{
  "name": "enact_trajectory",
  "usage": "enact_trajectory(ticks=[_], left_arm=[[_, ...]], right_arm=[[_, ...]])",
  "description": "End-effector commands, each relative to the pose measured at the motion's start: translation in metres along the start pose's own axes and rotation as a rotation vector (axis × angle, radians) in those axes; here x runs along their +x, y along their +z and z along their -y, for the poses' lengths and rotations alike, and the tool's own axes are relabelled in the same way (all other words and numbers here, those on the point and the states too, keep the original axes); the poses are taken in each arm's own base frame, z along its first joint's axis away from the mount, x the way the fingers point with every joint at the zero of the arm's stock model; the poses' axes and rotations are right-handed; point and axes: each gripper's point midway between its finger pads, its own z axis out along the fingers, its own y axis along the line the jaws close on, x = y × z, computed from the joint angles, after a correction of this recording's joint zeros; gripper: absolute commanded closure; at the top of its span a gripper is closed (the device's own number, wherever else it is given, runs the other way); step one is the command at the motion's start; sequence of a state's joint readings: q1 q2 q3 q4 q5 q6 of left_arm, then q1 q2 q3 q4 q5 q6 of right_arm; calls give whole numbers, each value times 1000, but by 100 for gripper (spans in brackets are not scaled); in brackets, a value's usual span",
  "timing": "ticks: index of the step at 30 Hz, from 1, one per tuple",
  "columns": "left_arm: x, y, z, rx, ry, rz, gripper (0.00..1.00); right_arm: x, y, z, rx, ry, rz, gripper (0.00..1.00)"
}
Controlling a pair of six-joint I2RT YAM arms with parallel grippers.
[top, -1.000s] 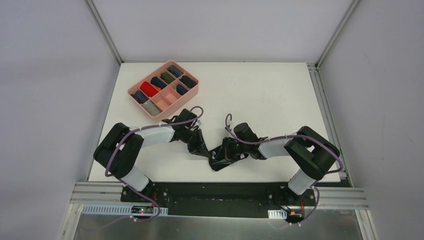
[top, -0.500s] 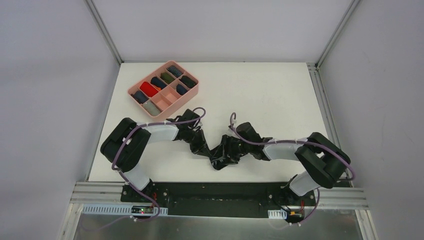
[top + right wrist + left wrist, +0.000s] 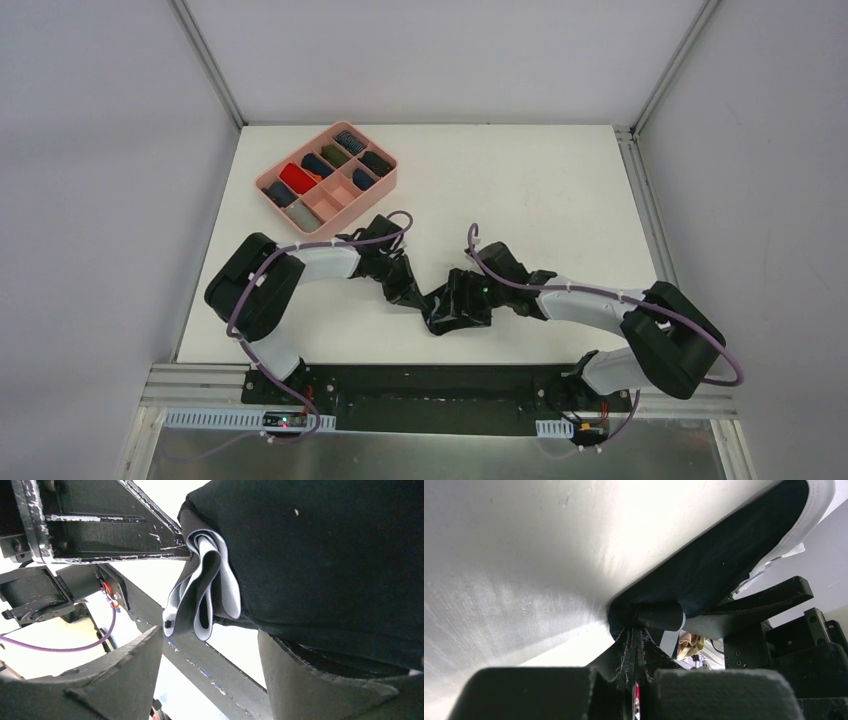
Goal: Roll the underwear
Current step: Roll the underwear to the center of the board.
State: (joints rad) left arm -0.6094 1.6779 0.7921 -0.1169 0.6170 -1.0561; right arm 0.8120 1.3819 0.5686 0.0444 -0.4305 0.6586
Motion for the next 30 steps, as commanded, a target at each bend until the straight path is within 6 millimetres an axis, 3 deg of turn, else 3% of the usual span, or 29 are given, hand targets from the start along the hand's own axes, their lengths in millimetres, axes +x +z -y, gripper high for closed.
enact_trajectory(ticks=[1, 10, 22, 30], left_arm=[[-10, 3, 3, -19, 9, 45, 100], [-9, 4, 0, -24, 5, 36, 100], [-10, 5, -2, -32, -2, 43, 100], [-9, 4, -1, -28, 1, 43, 100]], right_arm=[[-9, 2, -6, 20, -64, 15, 28], [-15, -8, -37, -52, -91, 40, 29], [-2, -23, -37, -18, -46, -17, 29], [-30, -14, -36, 10, -76, 79, 28]])
